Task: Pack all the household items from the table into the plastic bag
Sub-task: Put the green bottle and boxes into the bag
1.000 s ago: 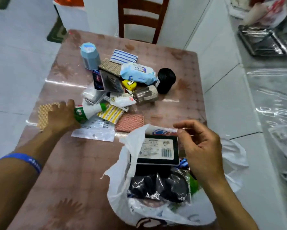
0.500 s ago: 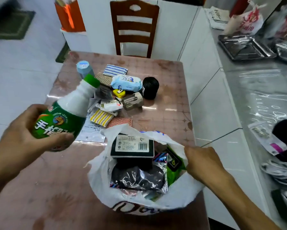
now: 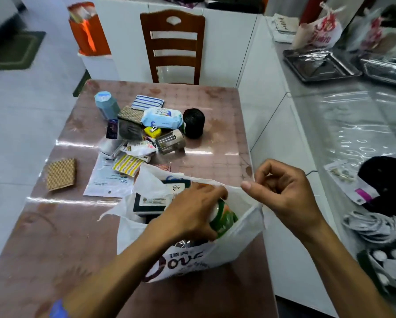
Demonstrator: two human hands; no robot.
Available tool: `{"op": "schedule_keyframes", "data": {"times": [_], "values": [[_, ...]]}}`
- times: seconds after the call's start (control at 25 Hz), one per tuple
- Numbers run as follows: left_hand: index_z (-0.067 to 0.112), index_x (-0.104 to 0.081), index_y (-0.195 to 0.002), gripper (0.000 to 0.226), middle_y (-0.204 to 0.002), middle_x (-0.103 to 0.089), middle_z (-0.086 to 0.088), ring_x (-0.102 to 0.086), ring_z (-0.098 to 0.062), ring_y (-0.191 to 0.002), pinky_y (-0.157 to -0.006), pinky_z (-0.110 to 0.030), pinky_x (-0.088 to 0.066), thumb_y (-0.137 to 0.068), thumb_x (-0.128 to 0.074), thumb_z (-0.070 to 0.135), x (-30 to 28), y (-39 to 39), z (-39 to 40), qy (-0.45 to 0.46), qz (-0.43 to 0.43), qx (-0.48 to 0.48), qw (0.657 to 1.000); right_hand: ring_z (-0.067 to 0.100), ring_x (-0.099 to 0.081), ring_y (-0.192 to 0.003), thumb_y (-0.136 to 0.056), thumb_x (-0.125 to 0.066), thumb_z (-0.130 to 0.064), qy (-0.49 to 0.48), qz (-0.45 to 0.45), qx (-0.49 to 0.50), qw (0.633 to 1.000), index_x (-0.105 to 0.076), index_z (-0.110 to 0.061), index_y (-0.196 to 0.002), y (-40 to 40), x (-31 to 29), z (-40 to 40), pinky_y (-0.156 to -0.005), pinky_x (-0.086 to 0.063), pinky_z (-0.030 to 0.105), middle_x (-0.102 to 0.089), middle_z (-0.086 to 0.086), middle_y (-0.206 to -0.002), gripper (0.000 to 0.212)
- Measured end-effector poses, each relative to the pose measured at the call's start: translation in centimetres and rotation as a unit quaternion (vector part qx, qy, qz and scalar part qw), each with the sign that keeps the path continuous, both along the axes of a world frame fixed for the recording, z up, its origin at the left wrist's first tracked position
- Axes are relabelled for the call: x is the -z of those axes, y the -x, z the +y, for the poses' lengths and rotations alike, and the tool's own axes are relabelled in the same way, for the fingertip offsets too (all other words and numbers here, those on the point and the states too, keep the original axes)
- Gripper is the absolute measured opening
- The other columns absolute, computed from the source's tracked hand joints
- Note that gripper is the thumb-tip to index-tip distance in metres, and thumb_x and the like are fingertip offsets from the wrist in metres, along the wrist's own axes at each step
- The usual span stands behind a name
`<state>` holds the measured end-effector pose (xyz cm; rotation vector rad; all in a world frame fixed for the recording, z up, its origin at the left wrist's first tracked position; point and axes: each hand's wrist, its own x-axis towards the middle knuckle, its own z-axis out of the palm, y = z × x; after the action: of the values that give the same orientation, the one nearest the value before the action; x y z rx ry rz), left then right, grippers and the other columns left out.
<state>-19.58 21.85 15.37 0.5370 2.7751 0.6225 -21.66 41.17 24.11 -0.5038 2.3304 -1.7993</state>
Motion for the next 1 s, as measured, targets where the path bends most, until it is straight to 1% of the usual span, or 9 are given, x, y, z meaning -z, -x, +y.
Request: {"op": "schedule_keyframes", "data": {"times": [0.16, 0.28, 0.48, 0.68, 0.72, 0.8, 0.88, 0.92, 1.0], "values": [[0.031, -0.049, -0.132, 0.064, -0.133, -0.053, 0.002, -0.052, -0.020, -0.118, -0.103, -0.033, -0.043, -0.074, -0.075, 0.036, 4.7, 0.2, 2.3, -0.090, -0.125, 0.077, 0.985, 0.016, -0.034, -0.044, -0.081, -0.070, -0.015, 0.022, -0.011, 0.001, 1.000, -0.053, -0.008, -0.063, 0.0, 0.4, -0.2, -0.044, -0.031, 0.024, -0.042, 0.001, -0.048, 0.026], [0.028, -0.049, -0.137, 0.068, -0.133, -0.057, -0.002, -0.054, -0.021, -0.117, -0.101, -0.036, -0.045, -0.075, -0.069, 0.050, 6.6, -0.7, 1.5, -0.089, -0.091, 0.086, 0.988, 0.007, -0.039, -0.046, -0.080, -0.069, -0.009, 0.083, -0.069, 0.031, 0.994, -0.053, -0.018, -0.055, 0.0, 0.9, -0.2, -0.047, -0.036, 0.015, -0.043, -0.007, -0.050, 0.032], [0.024, -0.057, -0.103, 0.058, -0.101, -0.070, -0.003, -0.065, -0.025, -0.091, -0.079, -0.039, -0.053, -0.072, -0.051, 0.073, 6.9, -3.2, 0.0, -0.069, -0.154, -0.153, 0.974, 0.007, -0.035, -0.047, -0.082, -0.062, -0.012, 0.088, -0.095, 0.058, 0.990, -0.050, -0.018, -0.053, 0.4, 1.4, -0.8, -0.046, -0.034, 0.014, -0.039, -0.007, -0.050, 0.031], [0.029, -0.058, -0.116, 0.049, -0.111, -0.058, 0.010, -0.059, -0.011, -0.102, -0.089, -0.032, -0.051, -0.078, -0.064, 0.059, 5.1, -6.3, -3.8, -0.146, -0.169, -0.208, 0.952, 0.006, -0.045, -0.054, -0.083, -0.073, -0.008, -0.027, -0.068, 0.004, 0.997, -0.054, -0.006, -0.065, 0.4, 3.3, -1.3, -0.053, -0.039, 0.015, -0.050, -0.010, -0.055, 0.025], [0.028, -0.060, -0.108, 0.035, -0.104, -0.060, 0.010, -0.061, -0.011, -0.097, -0.083, -0.034, -0.053, -0.081, -0.066, 0.050, 4.5, -7.0, -4.7, -0.150, -0.117, -0.232, 0.954, 0.004, -0.047, -0.055, -0.081, -0.075, -0.009, -0.057, -0.061, -0.004, 0.997, -0.056, -0.007, -0.066, 0.2, 3.6, -1.7, -0.054, -0.039, 0.015, -0.053, -0.010, -0.057, 0.025], [0.021, -0.063, -0.097, 0.017, -0.093, -0.063, 0.003, -0.061, -0.019, -0.087, -0.070, -0.035, -0.054, -0.083, -0.069, 0.029, 2.8, -8.2, -6.5, -0.076, 0.137, -0.271, 0.950, 0.002, -0.049, -0.053, -0.077, -0.080, -0.016, -0.094, -0.042, 0.015, 0.995, -0.056, -0.009, -0.065, 0.0, 3.8, -2.8, -0.050, -0.039, 0.016, -0.056, -0.011, -0.057, 0.028], [0.015, -0.063, -0.104, 0.023, -0.100, -0.061, -0.009, -0.057, -0.028, -0.091, -0.072, -0.040, -0.049, -0.083, -0.068, 0.021, 0.9, -9.7, -8.4, 0.003, 0.354, -0.260, 0.898, 0.001, -0.053, -0.054, -0.075, -0.081, -0.017, -0.091, -0.031, 0.045, 0.994, -0.056, -0.010, -0.065, 0.1, 3.7, -3.7, -0.050, -0.042, 0.014, -0.058, -0.012, -0.058, 0.029], [0.016, -0.059, -0.113, 0.031, -0.111, -0.058, -0.013, -0.054, -0.032, -0.100, -0.081, -0.044, -0.045, -0.084, -0.065, 0.024, 0.3, -10.3, -9.6, 0.054, 0.383, -0.270, 0.882, 0.001, -0.056, -0.055, -0.075, -0.081, -0.015, -0.069, -0.039, 0.048, 0.996, -0.056, -0.009, -0.067, 0.1, 3.7, -4.1, -0.050, -0.044, 0.014, -0.060, -0.012, -0.059, 0.027], [0.020, -0.051, -0.129, 0.052, -0.131, -0.052, -0.018, -0.046, -0.037, -0.121, -0.101, -0.049, -0.033, -0.081, -0.060, 0.038, 0.4, -10.8, -12.4, 0.117, 0.307, -0.383, 0.863, 0.004, -0.062, -0.056, -0.076, -0.078, -0.008, 0.004, -0.098, 0.025, 0.995, -0.055, -0.006, -0.070, -0.5, 4.1, -5.3, -0.050, -0.047, 0.015, -0.064, -0.007, -0.059, 0.024]]}}
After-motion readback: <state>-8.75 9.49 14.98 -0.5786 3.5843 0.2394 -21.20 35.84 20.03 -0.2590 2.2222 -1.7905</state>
